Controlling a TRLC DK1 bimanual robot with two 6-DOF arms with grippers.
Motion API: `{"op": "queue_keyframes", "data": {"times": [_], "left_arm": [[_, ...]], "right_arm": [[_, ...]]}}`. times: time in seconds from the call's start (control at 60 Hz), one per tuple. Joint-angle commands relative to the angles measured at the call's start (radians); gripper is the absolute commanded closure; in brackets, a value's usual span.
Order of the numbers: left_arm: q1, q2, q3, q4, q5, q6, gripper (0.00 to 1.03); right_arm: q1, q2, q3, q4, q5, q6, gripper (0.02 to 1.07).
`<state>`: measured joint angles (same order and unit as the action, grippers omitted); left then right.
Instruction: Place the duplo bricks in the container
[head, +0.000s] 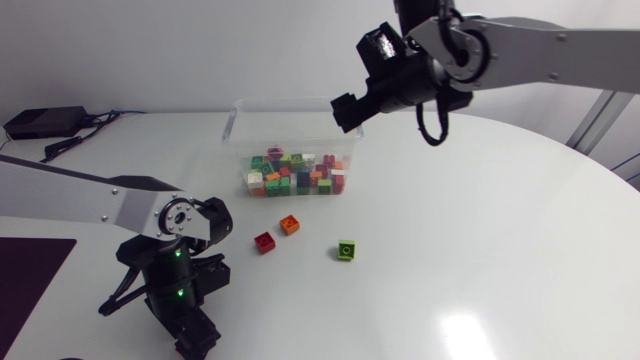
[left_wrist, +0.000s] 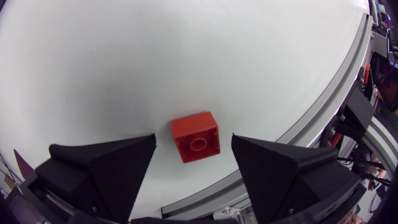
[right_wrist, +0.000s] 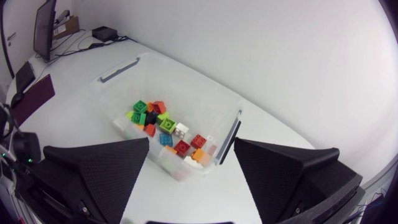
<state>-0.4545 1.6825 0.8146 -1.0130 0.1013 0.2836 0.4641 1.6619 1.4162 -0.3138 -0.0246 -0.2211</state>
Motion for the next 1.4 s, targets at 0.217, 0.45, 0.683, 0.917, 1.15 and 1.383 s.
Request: {"op": "queue_keyframes", "data": {"times": [0.217,0.45,0.683,0.917,1.15,1.383], "left_arm": [[0.008,0.022,-0.003,0.022,0.025,-0.015,0.88],[0.016,-0.063,0.031,-0.004,0.044,-0.014,0.92],[0.062,-0.178,0.13,-0.024,0.041,0.0,0.92],[0.102,-0.211,0.239,0.013,0.043,0.042,0.93],[0.135,-0.237,0.371,0.073,0.094,0.055,0.93],[0.18,-0.273,0.472,0.175,0.167,0.051,0.93]], "right_arm": [[0.022,-0.318,-0.415,-0.156,-0.075,-0.264,0.07],[0.031,-0.323,-0.574,-0.171,-0.115,-0.394,0.07],[0.122,-0.229,-0.632,-0.033,-0.029,-0.446,0.07],[0.255,-0.044,-0.694,0.216,0.189,-0.455,0.07],[0.297,0.065,-0.695,0.363,0.287,-0.489,0.07],[0.318,0.141,-0.704,0.461,0.359,-0.523,0.07]]}}
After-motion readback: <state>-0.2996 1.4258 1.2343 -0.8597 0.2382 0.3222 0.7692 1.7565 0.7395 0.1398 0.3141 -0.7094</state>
